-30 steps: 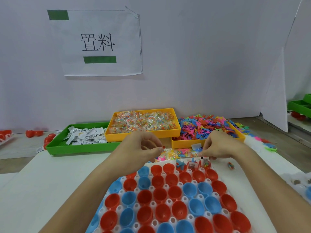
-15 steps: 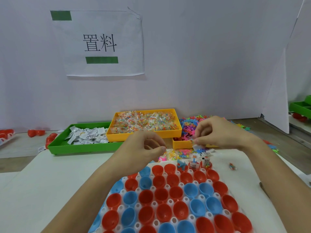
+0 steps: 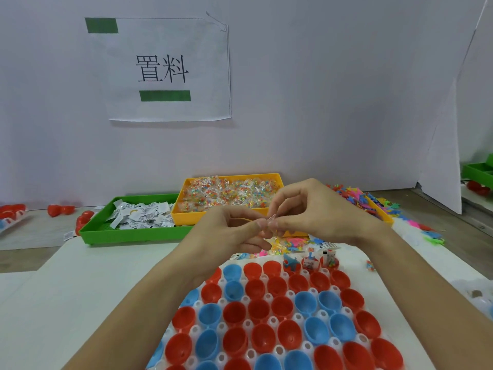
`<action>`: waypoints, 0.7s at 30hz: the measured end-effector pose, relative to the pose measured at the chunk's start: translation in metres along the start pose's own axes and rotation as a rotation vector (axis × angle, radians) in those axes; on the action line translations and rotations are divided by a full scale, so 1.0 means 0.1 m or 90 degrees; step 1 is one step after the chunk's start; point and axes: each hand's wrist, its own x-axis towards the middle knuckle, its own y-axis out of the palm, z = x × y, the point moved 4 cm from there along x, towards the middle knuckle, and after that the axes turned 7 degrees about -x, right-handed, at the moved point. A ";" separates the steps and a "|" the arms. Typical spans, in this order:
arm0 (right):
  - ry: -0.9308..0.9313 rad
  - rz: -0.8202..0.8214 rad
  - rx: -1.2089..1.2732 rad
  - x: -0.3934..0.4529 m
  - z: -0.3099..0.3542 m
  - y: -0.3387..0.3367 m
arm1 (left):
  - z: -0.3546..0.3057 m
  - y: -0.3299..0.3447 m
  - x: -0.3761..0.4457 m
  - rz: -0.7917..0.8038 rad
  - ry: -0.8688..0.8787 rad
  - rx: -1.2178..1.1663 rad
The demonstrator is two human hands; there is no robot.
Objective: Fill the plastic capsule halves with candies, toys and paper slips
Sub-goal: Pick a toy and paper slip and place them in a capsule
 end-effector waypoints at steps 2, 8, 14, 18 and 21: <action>0.003 0.000 0.007 0.00 0.00 0.01 | 0.00 -0.01 0.01 -0.004 0.010 0.000; 0.015 0.052 0.070 -0.01 -0.01 0.02 | -0.03 -0.03 0.01 -0.042 0.042 0.053; 0.074 0.075 0.160 -0.04 0.00 0.01 | -0.08 -0.02 -0.01 -0.077 0.106 0.120; 0.074 0.048 0.120 -0.03 0.01 0.03 | -0.11 0.02 -0.02 -0.087 0.156 0.171; 0.066 0.034 0.119 -0.02 0.00 0.03 | -0.12 0.05 -0.04 -0.076 0.174 0.177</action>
